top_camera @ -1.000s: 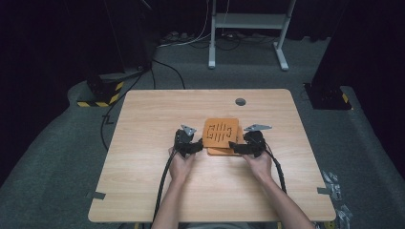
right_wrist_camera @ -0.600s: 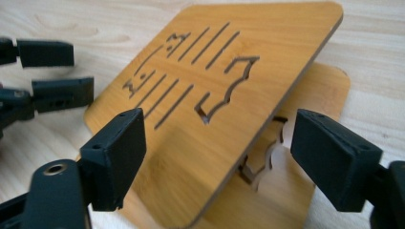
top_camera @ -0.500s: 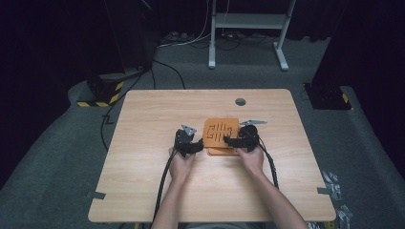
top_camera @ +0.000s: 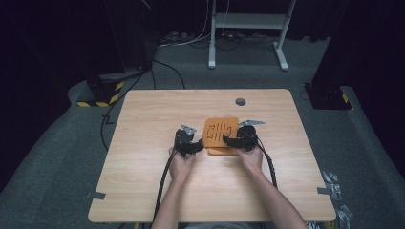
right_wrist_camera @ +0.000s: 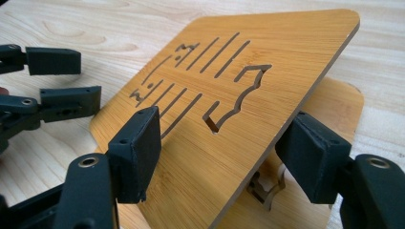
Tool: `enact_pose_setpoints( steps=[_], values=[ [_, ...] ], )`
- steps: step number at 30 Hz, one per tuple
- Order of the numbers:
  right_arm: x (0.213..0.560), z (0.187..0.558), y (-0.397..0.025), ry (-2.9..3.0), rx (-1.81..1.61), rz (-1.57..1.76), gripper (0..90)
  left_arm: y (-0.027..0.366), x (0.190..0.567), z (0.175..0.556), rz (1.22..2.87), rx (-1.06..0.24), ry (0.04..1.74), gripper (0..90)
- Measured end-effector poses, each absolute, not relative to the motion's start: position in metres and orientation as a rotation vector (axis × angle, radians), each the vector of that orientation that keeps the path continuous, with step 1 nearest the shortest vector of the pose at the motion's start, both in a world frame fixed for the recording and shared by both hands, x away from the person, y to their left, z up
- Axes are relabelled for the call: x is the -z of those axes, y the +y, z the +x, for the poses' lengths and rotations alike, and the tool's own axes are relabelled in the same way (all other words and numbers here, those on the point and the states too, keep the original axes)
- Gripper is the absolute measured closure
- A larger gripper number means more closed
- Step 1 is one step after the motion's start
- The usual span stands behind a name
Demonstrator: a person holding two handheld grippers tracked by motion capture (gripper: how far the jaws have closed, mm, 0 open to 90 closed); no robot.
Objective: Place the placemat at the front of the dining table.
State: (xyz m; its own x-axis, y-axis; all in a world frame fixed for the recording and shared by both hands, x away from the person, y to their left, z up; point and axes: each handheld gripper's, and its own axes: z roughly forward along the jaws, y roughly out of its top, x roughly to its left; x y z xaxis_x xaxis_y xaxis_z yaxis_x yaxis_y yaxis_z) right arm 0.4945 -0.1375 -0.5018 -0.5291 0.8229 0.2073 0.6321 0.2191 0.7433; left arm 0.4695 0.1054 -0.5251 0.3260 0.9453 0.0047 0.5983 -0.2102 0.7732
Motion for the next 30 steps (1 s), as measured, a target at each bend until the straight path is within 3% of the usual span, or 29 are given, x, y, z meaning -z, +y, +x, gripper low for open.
enact_pose_setpoints(
  steps=[30],
  values=[
    [0.465, 0.482, -0.116, 2.189, -1.332, 1.249, 49.2, 0.103, 0.526, 0.47, 1.948, -0.657, 1.351, 31.6]
  ],
)
